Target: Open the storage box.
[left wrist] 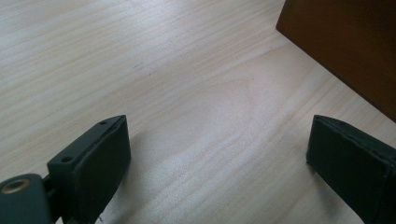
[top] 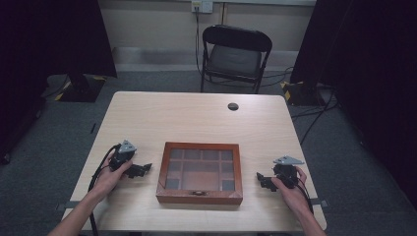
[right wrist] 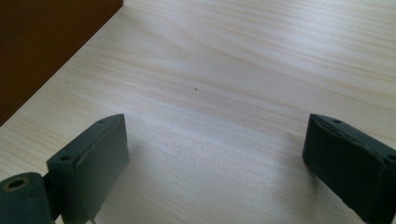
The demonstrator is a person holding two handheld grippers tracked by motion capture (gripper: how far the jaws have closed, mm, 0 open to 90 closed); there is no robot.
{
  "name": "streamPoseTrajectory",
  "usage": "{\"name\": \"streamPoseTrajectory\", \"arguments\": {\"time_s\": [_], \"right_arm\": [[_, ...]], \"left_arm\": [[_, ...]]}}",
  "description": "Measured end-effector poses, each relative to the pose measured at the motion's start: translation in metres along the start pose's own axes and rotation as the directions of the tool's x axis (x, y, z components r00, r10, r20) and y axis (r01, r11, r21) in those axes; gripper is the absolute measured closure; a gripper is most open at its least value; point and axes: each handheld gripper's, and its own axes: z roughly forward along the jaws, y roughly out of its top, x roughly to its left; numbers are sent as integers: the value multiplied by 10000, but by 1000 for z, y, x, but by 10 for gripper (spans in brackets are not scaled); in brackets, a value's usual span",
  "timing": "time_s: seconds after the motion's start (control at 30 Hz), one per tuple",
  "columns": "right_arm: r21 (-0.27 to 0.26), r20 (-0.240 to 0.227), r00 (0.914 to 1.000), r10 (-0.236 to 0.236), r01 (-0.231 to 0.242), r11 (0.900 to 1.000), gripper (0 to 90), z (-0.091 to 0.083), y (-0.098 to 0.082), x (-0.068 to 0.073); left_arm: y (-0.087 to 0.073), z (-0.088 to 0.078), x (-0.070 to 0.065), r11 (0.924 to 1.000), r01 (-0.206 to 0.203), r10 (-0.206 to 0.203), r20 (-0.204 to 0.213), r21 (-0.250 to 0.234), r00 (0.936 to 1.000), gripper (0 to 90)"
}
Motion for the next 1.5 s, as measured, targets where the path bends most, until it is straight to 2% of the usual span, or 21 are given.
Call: {"name": "streamPoseTrajectory", "arguments": {"time_s": [0.13, 0.2, 0.23, 0.3, 0.37, 0.43, 0.5, 0.57, 0.67, 0.7, 0.83, 0.87, 0.97, 1.07, 1.13, 1.27, 1.33, 1.43, 1.5], "right_arm": [[-11, -17, 10000, -58, 58, 10000, 65, 0, 0, 0], [150, -7, 10000, -64, 65, 9999, 69, 0, 2, 0], [211, -5, 9999, -108, 108, 9997, 85, 0, 3, 0], [285, -84, 9998, -199, 202, 9994, 176, -2, 6, 1], [302, -133, 9997, -225, 229, 9993, 169, -4, 8, 3], [159, -382, 9990, -219, 225, 9996, 175, -7, 10, 3], [114, -414, 9991, -132, 137, 9998, 194, -9, 12, 4], [-60, -704, 9975, 33, -37, 10000, 233, -14, 17, 5], [-155, -951, 9955, 3, -17, 9999, 234, -18, 21, 7], [-353, -1174, 9931, -23, -19, 9994, 266, -22, 26, 9], [-285, -1476, 9890, -47, 5, 9996, 286, -26, 31, 12], [-300, -1690, 9855, -137, 88, 9995, 306, -28, 33, 14], [-224, -1920, 9812, -189, 148, 9996, 342, -32, 38, 19], [-297, -2326, 9724, -184, 118, 9995, 381, -39, 45, 26], [-529, -2696, 9627, -221, 81, 9986, 410, -43, 48, 29], [-748, -3238, 9449, -476, 245, 9969, 450, -48, 53, 41], [-819, -3384, 9388, -638, 381, 9959, 473, -49, 55, 47], [-904, -3799, 9214, -819, 511, 9946, 512, -51, 58, 54], [-990, -4130, 9062, -902, 538, 9936, 530, -52, 61, 60]], "left_arm": [[0, 0, 0, 10000, 5, -5, 4, -3, 10000, 54], [0, 0, 0, 10000, 1, -1, 4, 1, 10000, 55], [0, 0, 0, 10000, 5, -5, 2, -3, 10000, 54], [0, 0, 0, 10000, 1, -1, 4, -3, 10000, 54], [0, 0, 0, 10000, 1, -1, 1, 1, 10000, 55], [0, 0, 0, 10000, 3, -3, 3, -3, 10000, 54], [0, 0, 0, 10000, 1, -1, 2, 0, 10000, 54], [0, 0, 0, 10000, -1, 1, -21, 22, 10000, 48], [0, 0, 0, 10000, 4, -4, -26, 16, 10000, 47], [0, 1, 0, 10000, 35, -35, -19, 6, 10000, 44], [0, 1, 0, 10000, 32, -32, -23, 12, 10000, 44], [0, 1, 0, 10000, 35, -35, -19, 11, 10000, 44], [0, 1, 0, 10000, 39, -39, -18, 12, 10000, 44], [0, 1, 0, 10000, 41, -41, -17, 11, 10000, 44], [0, 1, 0, 10000, 42, -42, -16, 12, 10000, 43], [0, 1, 0, 10000, 39, -39, -20, 11, 10000, 43], [0, 1, 0, 10000, 39, -39, -19, 10, 10000, 43], [0, 1, 0, 10000, 47, -47, -18, 7, 10000, 43], [0, 1, 0, 10000, 39, -39, -17, 13, 10000, 44]]}}
